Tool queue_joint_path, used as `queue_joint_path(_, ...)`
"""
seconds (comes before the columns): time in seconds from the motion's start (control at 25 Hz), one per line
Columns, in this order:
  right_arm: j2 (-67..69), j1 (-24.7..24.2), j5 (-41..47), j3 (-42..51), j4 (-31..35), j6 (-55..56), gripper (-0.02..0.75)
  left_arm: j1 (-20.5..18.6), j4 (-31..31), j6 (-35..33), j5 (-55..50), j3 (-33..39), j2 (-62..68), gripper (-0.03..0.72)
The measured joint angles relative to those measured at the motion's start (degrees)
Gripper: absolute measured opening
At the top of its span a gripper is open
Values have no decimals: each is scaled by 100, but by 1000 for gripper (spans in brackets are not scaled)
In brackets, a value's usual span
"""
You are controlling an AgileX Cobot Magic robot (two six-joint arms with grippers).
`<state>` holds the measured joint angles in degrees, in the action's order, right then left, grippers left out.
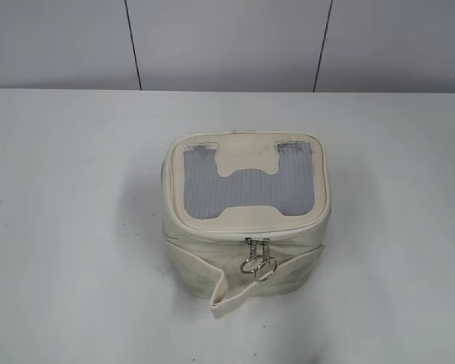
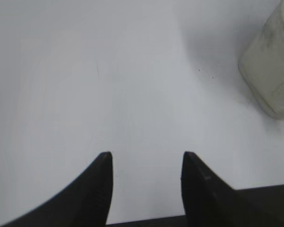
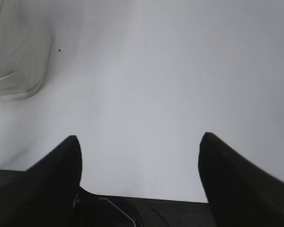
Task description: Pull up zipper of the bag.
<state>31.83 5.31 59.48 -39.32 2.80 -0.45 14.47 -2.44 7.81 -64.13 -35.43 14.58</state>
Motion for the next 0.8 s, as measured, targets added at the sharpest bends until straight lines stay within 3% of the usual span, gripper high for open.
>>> queue_joint_path(0.2,-1466,0,13,607,-6,-109,592,0,189,-351,-39,258,-1404,365)
queue_joint_path(0.44,-2860,0,59,1053,-7,-238,592,0,334,-652,139,313,-1351,365)
queue_joint_path(0.8,-3109,0,54,1053,-1,-283,592,0,333,-781,375,465,-1323,365)
